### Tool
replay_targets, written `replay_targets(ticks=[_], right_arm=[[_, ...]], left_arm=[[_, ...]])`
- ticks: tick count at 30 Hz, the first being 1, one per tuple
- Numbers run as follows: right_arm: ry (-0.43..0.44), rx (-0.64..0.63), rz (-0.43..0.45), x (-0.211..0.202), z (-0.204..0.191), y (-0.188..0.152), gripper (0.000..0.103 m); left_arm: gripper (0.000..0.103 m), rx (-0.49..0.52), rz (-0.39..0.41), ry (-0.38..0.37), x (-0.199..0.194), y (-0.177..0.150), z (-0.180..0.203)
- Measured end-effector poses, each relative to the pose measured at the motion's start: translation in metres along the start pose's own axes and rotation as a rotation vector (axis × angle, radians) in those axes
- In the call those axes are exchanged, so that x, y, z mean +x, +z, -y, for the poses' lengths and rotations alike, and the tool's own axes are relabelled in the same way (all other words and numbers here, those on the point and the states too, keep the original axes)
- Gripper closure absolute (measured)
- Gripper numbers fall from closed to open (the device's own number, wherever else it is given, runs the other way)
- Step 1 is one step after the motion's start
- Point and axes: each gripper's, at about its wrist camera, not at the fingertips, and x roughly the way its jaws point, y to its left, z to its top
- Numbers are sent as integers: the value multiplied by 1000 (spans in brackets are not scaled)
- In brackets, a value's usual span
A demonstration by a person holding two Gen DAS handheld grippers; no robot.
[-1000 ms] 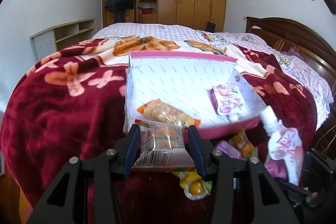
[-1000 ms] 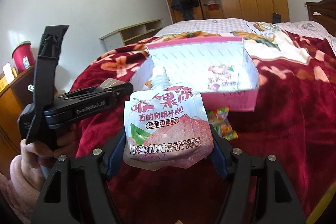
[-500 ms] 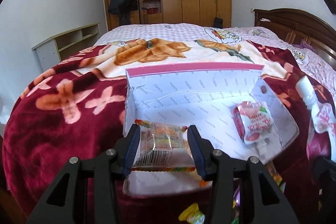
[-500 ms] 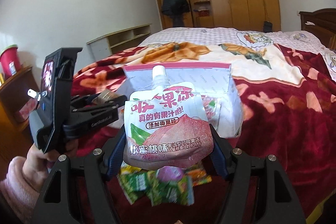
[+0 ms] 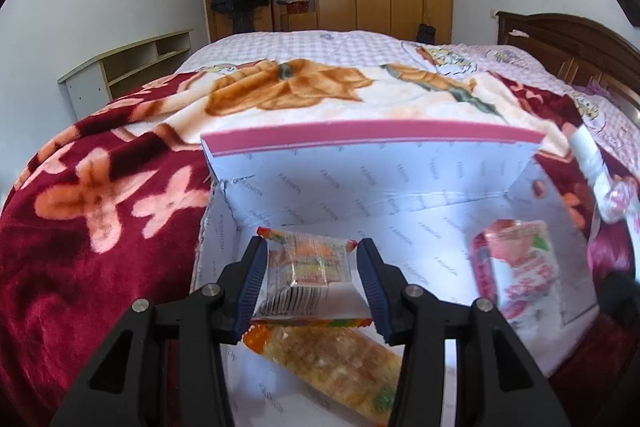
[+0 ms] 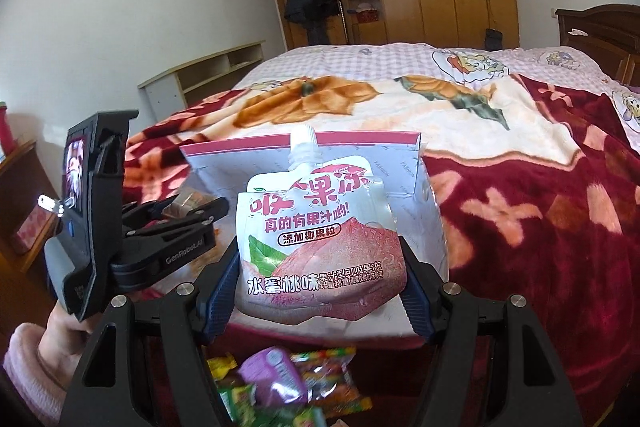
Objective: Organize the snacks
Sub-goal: 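Lower the candy packet and jelly pouch into the pink box and open both tools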
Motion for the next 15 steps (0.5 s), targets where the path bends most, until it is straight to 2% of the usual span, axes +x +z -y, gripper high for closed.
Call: replay_targets(ticks=[8,15], right_arm=[[-9,6,-36,33,7,7,32],[-40,0,-67,52,10,10,31]], left_arm=[[54,-24,-51,-24,14,1,-7],[50,-2,-62,-10,17,2,-3]])
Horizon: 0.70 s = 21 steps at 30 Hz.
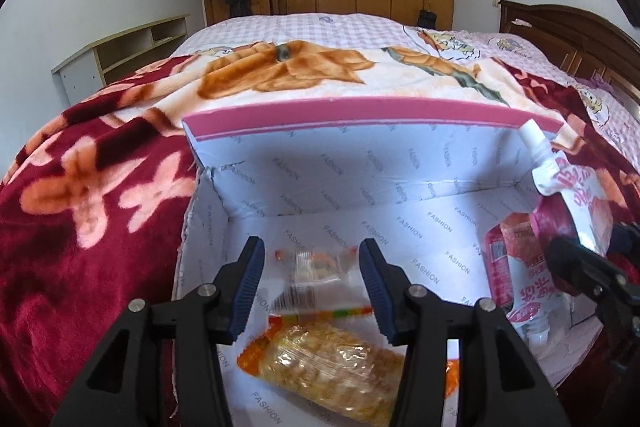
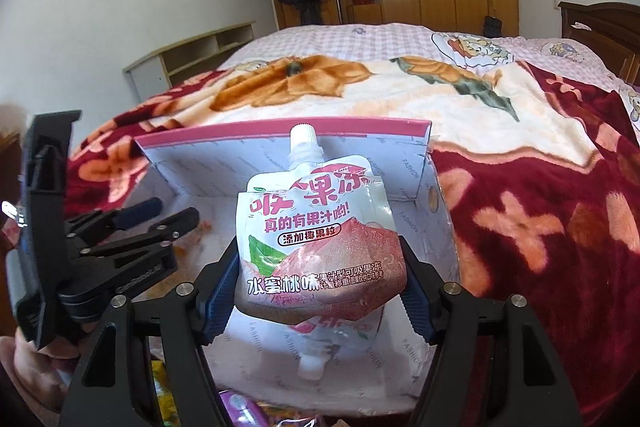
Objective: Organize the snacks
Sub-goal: 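Lower the candy packet and jelly pouch into the pink box and open both tools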
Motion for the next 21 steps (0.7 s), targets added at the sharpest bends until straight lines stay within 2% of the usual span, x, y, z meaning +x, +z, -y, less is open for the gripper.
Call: replay_targets(ticks=[3,7,8,10,21], right_arm=[[0,34,-1,4,6,-2,31],[-15,64,-9,6,12,-3,30],[-16,73,-3,6,14,-3,29],[-15,79,5,2,15,-4,23],[9,38,72,-26,4,-4,23]], left_arm=[[47,-3,3,-13,0,-1,0],[18,-4,11,-19,-3,0,0],[15,-7,13,-19,-4,0,0],[15,-5,16,-27,-6,0,-1],[15,7,41,-20,-22,-1,-2]])
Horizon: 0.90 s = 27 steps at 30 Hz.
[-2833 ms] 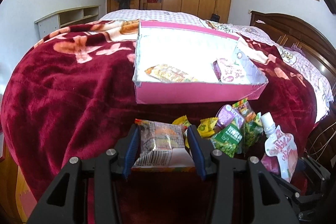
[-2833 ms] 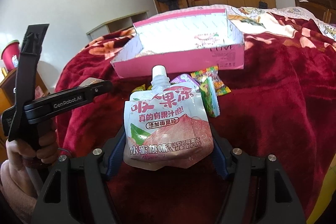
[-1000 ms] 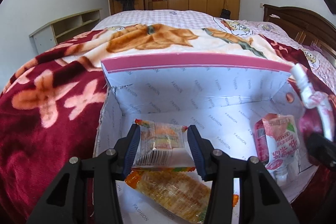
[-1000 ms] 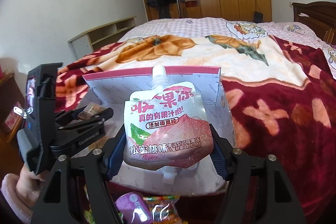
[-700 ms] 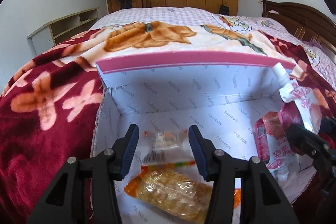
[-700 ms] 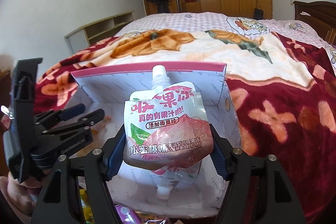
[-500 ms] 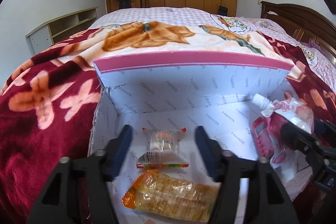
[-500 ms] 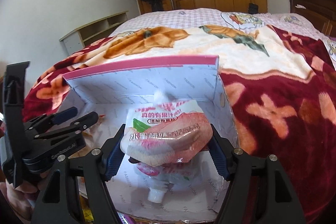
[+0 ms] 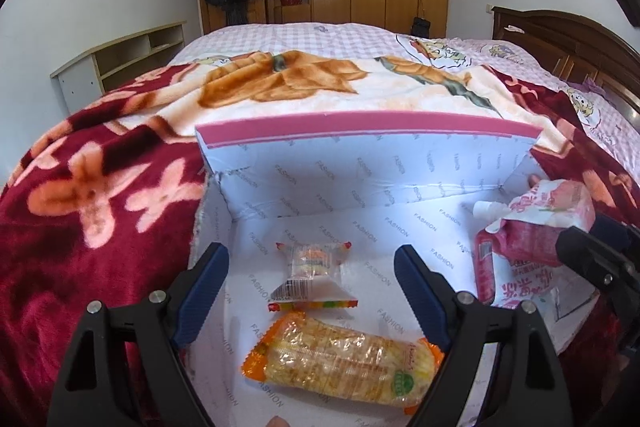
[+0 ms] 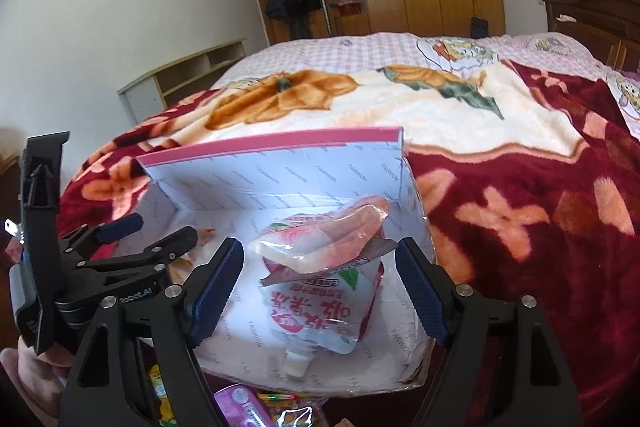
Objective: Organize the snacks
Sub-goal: 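Lower the candy packet and jelly pouch into the pink box and open both tools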
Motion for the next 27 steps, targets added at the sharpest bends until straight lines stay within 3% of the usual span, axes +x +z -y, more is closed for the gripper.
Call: replay_targets(ticks=[6,10,27], right_arm=[[1,-21,12,-9,-5,-1,21],[-2,-23,23,-13,-4,-5,12],[33,18,53,-49,-5,-26,12]], left_arm=[[14,-31,15,-23,-14,1,-6],[14,-26,19,-31,-22,-2,-6],[14,-54,32,-56,-71,-35,-11]])
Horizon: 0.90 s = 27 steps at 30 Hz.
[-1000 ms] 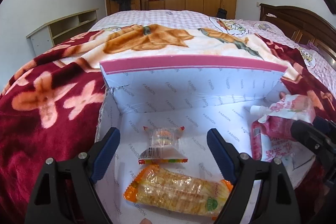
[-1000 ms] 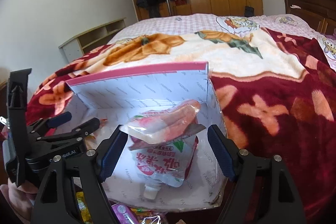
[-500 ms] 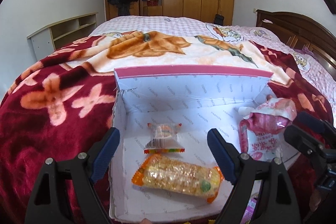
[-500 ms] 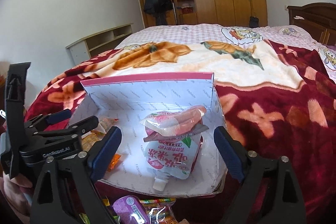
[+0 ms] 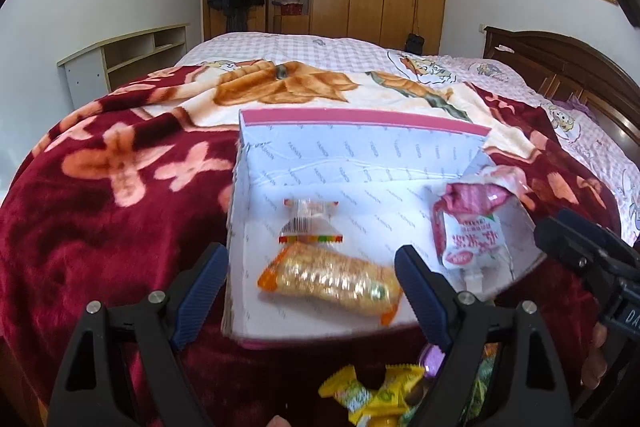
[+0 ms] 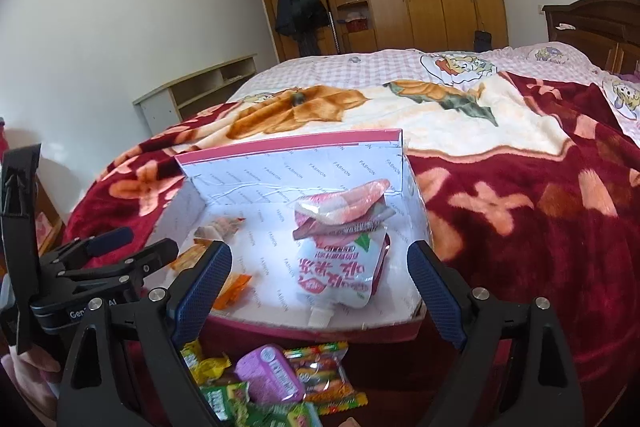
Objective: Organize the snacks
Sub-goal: 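Move both tools back toward the remaining snack pile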
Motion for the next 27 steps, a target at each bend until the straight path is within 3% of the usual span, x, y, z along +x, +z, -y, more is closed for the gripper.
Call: replay_targets(ticks=[16,27], right_arm=[[13,-5,-47,-40,-13,-55,12],[16,21,-116,-36,-11,-92,17]], left_arm=[[14,-11,-23,-45,-39,-53,16],[14,-7,-65,-61,-44,-86,23]])
